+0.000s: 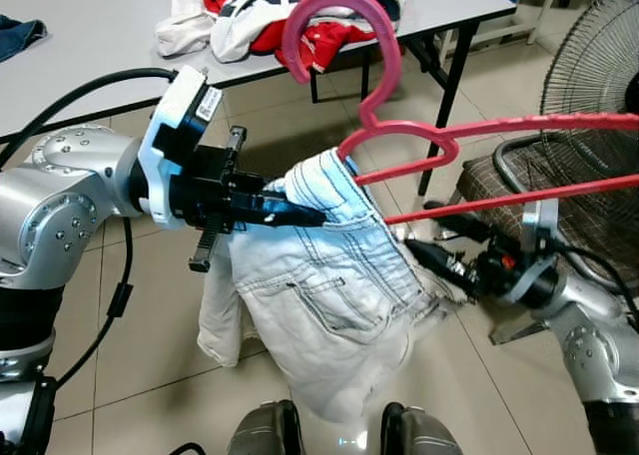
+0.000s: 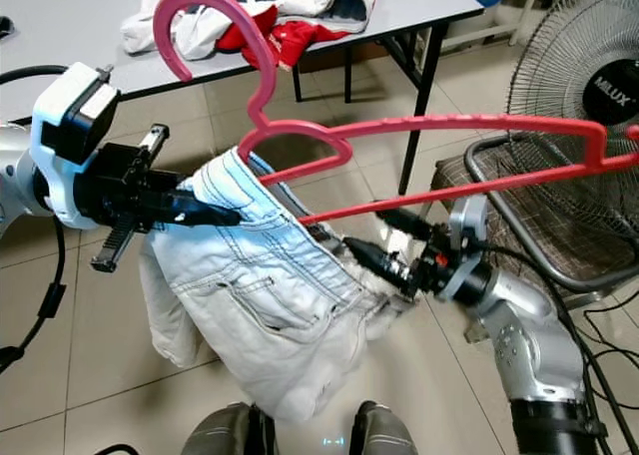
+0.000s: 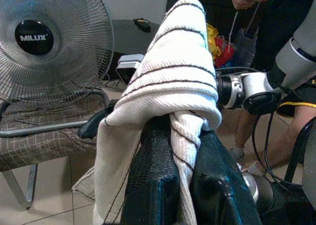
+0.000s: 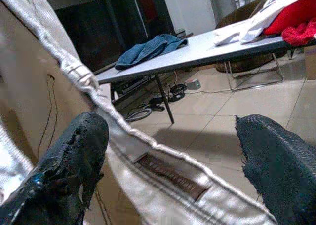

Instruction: Hang hanger

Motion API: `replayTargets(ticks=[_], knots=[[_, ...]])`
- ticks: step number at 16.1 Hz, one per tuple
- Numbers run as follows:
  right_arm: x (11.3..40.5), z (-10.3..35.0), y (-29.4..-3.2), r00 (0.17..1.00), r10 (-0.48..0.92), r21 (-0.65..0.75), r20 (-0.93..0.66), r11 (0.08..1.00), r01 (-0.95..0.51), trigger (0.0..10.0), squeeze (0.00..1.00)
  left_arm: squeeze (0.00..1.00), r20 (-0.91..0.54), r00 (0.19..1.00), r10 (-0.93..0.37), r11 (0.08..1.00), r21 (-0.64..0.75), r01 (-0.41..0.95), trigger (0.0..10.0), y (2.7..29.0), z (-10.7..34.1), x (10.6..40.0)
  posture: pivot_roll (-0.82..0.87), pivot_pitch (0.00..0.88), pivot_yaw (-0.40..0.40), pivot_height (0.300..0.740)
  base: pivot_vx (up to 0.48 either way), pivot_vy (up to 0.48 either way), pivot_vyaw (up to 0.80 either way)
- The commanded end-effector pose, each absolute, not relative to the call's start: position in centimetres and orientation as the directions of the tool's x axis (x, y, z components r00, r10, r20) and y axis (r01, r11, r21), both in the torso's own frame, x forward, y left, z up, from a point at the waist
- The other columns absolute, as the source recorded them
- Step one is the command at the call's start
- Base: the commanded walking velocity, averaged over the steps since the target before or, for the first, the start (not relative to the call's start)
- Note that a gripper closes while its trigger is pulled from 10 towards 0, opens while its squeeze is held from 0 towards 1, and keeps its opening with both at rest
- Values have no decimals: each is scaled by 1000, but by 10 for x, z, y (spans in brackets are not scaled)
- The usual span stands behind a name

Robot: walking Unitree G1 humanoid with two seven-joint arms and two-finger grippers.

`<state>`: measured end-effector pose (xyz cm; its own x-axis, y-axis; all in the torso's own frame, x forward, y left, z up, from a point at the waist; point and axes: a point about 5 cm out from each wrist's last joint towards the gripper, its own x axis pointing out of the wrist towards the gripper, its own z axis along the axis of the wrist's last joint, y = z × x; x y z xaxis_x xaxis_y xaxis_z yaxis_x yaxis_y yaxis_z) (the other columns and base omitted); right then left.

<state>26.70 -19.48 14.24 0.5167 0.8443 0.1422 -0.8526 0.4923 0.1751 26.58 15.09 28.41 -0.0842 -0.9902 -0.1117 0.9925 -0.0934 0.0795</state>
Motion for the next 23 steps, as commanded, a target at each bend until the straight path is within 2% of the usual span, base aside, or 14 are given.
replayTargets(ticks=[1, 3, 7, 11, 13, 14, 15, 20, 23], knots=[[265, 141, -194, 506, 853, 164, 124, 486, -859, 10000, 0, 0, -91, -111, -990, -122, 125, 985, 0, 153, 296, 262, -10, 183, 92, 740, 0, 0, 0], [267, 136, -194, 529, 844, 157, 94, 512, -845, 10000, 0, 0, -92, -123, -988, -134, 122, 983, 0, 153, 297, 262, -10, 182, 93, 740, 0, 0, 0], [289, 99, -201, 644, 752, 121, -139, 658, -743, 10000, 0, 0, -121, -202, -972, -217, 125, 968, 0, 150, 303, 252, -7, 179, 92, 740, 0, 0, 0], [287, 68, -205, 618, 713, 93, -332, 677, -730, 10000, 0, 0, -122, -225, -967, -242, 150, 958, 0, 147, 309, 249, -9, 177, 90, 740, 0, 0, 0], [280, 49, -210, 573, 699, 135, -429, 676, -724, 10000, 0, 0, -120, -226, -967, -244, 158, 957, 0, 147, 310, 248, -10, 177, 86, 740, 0, 0, 0], [270, 27, -216, 527, 657, 158, -539, 694, -702, 10000, 0, 0, -117, -226, -967, -243, 161, 957, 0, 146, 311, 248, -9, 178, 82, 740, 0, 0, 0], [265, 19, -218, 514, 640, 201, -571, 716, -669, 78, 0, 0, -116, -223, -968, -240, 164, 957, 0, 147, 312, 248, -8, 178, 80, 740, 0, 0, 0], [244, -2, -215, 424, 697, 348, -578, 681, -645, 0, 0, 0, -115, -187, -976, -205, 166, 965, 0, 150, 310, 250, -5, 177, 77, 740, 0, 0, 0], [237, -8, -217, 426, 698, 381, -576, 690, -616, 0, 0, 0, -116, -144, -983, -162, 166, 973, 0, 154, 306, 252, -6, 172, 78, 740, 0, 0, 0]])
